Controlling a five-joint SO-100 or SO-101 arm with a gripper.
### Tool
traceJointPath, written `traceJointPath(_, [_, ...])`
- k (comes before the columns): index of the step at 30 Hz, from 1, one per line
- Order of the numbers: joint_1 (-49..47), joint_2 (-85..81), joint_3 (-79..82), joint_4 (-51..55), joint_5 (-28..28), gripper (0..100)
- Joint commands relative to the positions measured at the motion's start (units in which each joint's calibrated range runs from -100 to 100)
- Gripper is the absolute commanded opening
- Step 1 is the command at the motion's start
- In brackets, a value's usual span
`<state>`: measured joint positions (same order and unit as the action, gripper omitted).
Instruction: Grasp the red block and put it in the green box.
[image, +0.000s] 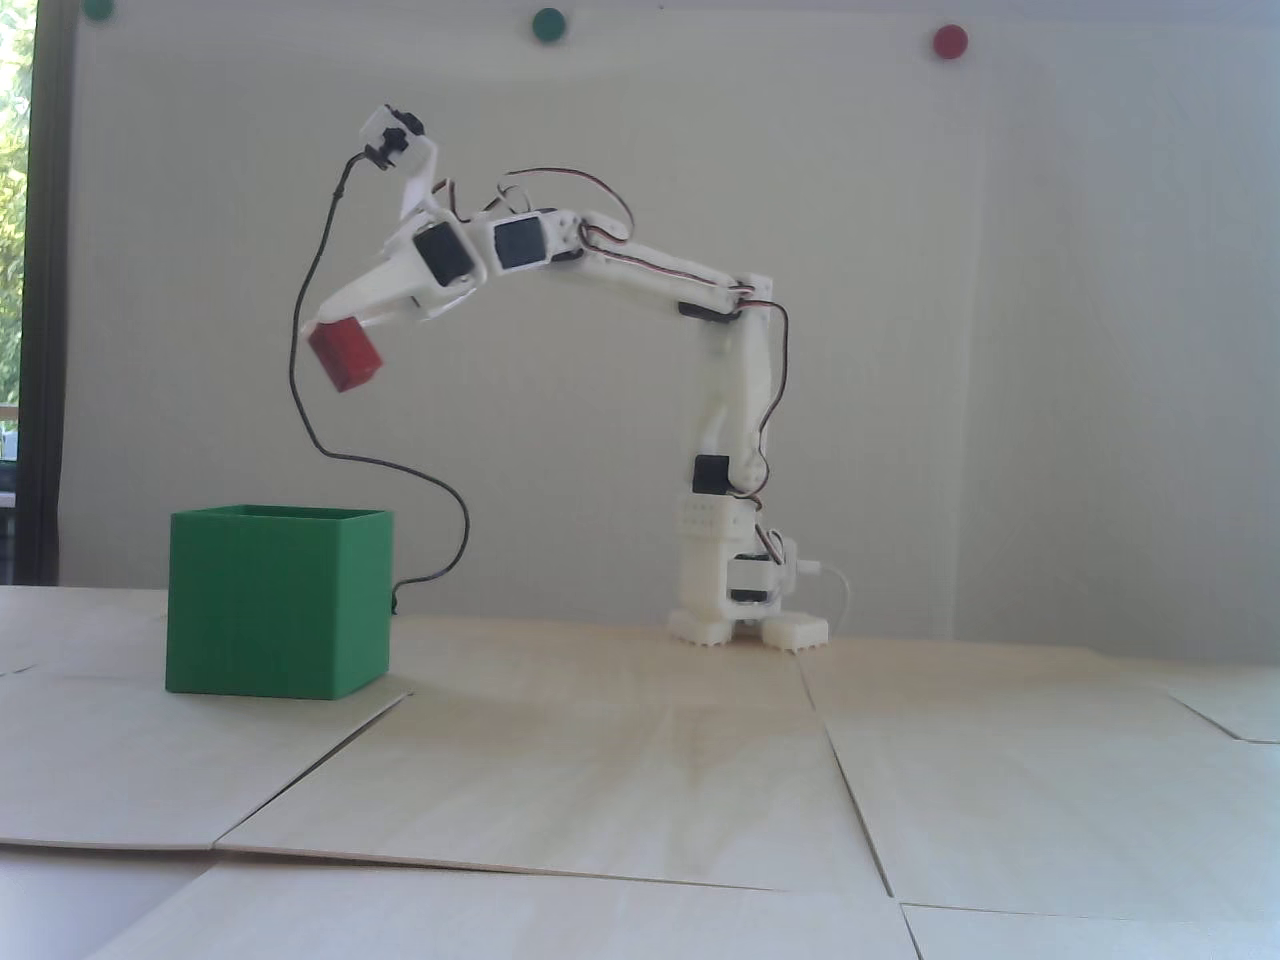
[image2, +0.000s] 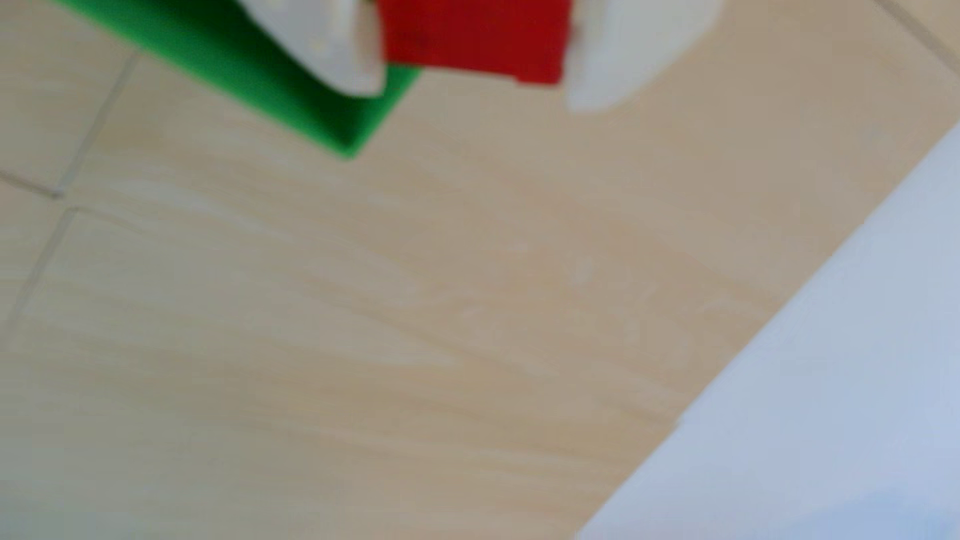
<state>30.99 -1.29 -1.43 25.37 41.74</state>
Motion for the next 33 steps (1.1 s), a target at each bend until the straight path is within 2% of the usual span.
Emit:
traceJointPath(1, [1.1,-0.4,-6.7,-2.5,-0.4,2])
traceJointPath(5, [0.7,-1.0,-6.8,-2.7,-0.4,2])
traceJointPath(11, [1.1,-0.9,-6.6,-10.6,-2.4,2])
traceJointPath(18, [1.1,-1.0,-6.6,-10.7,-2.5,2])
traceJointPath(21, [1.1,-1.0,-6.6,-10.6,-2.3,11])
traceJointPath(24, [1.1,-1.0,-6.4,-10.6,-2.3,25])
traceJointPath(27, [1.1,-1.0,-6.4,-10.6,-2.3,32])
traceJointPath(29, [1.1,-1.0,-6.4,-10.6,-2.3,30])
traceJointPath(30, [1.1,-1.0,-6.3,-10.6,-2.3,26])
traceJointPath(33, [0.7,-1.1,-6.1,-10.6,-2.6,1])
